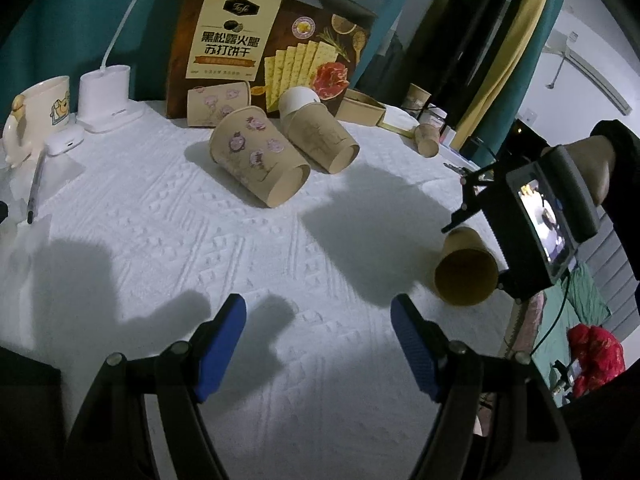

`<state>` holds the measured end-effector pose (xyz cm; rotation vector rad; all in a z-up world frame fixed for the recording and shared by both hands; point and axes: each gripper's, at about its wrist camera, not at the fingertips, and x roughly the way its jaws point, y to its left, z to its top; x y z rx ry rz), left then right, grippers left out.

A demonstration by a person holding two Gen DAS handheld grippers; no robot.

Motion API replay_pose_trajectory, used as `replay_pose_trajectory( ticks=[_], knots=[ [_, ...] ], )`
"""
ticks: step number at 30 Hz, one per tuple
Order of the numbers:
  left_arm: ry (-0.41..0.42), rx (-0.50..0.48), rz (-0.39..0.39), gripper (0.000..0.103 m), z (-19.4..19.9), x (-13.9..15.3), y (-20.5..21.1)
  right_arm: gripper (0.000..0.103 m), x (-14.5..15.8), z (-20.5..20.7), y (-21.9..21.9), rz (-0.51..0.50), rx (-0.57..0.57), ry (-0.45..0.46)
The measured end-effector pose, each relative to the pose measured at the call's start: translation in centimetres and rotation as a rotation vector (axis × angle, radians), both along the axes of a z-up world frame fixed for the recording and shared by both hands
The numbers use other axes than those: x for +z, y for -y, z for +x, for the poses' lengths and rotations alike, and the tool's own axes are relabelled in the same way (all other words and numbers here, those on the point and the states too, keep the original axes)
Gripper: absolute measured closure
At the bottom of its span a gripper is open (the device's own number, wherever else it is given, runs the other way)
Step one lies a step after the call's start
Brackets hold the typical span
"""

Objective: Flip cup upright
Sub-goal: 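Rotate the right tool to turn the held cup opening upward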

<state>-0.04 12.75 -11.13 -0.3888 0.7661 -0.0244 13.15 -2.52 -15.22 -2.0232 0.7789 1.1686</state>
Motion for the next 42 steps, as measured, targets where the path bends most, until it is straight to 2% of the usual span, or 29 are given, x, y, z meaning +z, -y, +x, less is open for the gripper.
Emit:
replay_pose_trajectory(
  ticks=[6,9,12,16,21,26,31,34,36,40,42],
  knots=[
    [0.000,-0.026,0.001,0.028,0.5,0.0,0.4,0.043,0.4,0.6,0.0,0.026,-0.018,-0.006],
    [-0.002,-0.037,0.005,0.028,0.6,0.1,0.7,0.044,1.1,0.9,-0.3,0.088,-0.039,-0.008],
    [-0.011,-0.041,0.011,0.028,0.8,0.1,1.0,0.044,2.5,2.0,-0.5,0.199,-0.095,-0.020],
    [-0.023,-0.050,0.016,0.028,1.2,0.1,1.4,0.046,4.5,4.0,-0.3,0.386,-0.213,-0.058],
    [-0.028,-0.062,0.017,0.028,1.7,0.3,2.3,0.047,6.9,6.5,1.2,0.687,-0.449,-0.164],
    [-0.038,-0.091,0.032,0.028,2.4,0.4,3.9,0.047,7.9,7.8,4.3,1.012,-0.692,-0.265],
    [-0.045,-0.130,0.045,0.028,3.4,0.8,5.4,0.047,7.7,8.4,6.8,1.237,-0.890,-0.372],
    [-0.045,-0.150,0.055,0.028,3.7,1.1,6.2,0.047,7.0,7.6,7.6,1.252,-0.945,-0.403],
    [-0.040,-0.157,0.059,0.028,3.7,1.2,6.4,0.047,6.2,7.0,7.6,1.204,-0.960,-0.410],
    [-0.036,-0.155,0.053,0.028,3.4,1.2,6.3,0.047,4.7,5.8,7.7,1.052,-0.955,-0.352],
    [-0.036,-0.150,0.041,0.028,3.3,1.0,6.1,0.047,3.9,5.8,7.6,0.938,-0.964,-0.363]
  ],
)
